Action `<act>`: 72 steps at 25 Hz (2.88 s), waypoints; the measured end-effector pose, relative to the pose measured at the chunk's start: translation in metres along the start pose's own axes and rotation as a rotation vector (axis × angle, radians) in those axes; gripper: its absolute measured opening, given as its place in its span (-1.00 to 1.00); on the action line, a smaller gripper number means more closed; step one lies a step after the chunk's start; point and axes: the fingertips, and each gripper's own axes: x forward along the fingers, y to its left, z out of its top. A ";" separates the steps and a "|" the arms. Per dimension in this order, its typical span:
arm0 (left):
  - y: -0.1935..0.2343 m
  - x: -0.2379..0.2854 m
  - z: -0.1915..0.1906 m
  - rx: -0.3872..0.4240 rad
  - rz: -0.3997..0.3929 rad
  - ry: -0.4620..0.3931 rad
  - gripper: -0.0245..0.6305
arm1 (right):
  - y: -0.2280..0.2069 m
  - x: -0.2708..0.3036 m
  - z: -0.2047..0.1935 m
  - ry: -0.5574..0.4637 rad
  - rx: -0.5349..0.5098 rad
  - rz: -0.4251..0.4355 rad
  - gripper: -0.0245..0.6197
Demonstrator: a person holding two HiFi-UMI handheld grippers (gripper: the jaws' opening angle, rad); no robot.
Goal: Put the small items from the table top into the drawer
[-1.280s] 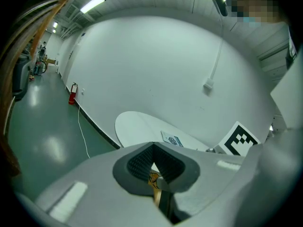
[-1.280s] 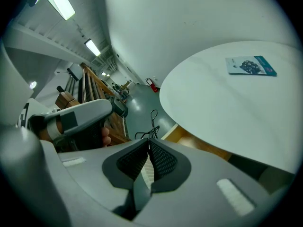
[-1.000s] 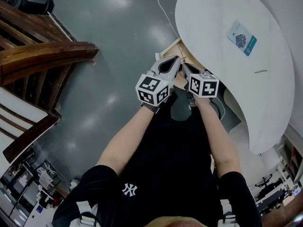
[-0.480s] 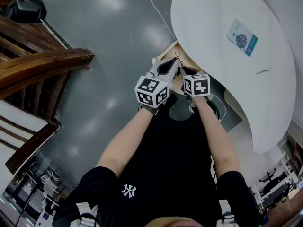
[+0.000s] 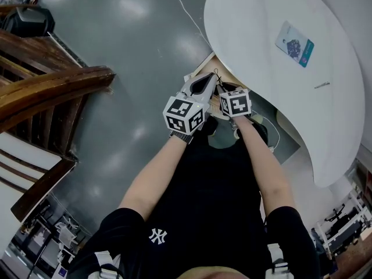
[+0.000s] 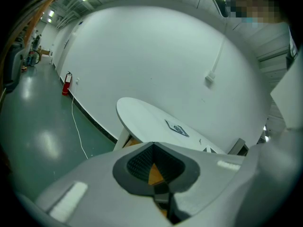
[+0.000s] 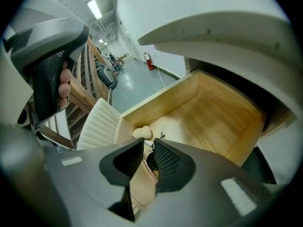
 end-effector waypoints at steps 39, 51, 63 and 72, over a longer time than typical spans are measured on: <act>-0.234 0.023 0.072 0.175 -0.324 0.067 -0.92 | -0.057 -0.299 0.027 -0.473 0.205 -0.177 -0.82; -0.322 0.078 0.048 0.191 -0.376 0.109 -0.92 | -0.154 -0.366 -0.004 -0.535 0.278 -0.219 -0.74; -0.367 0.141 0.019 0.166 -0.309 0.115 -0.92 | -0.247 -0.384 -0.016 -0.506 0.219 -0.191 -0.72; -0.365 0.178 0.011 0.149 -0.238 0.118 -0.92 | -0.306 -0.355 -0.008 -0.443 0.201 -0.157 -0.65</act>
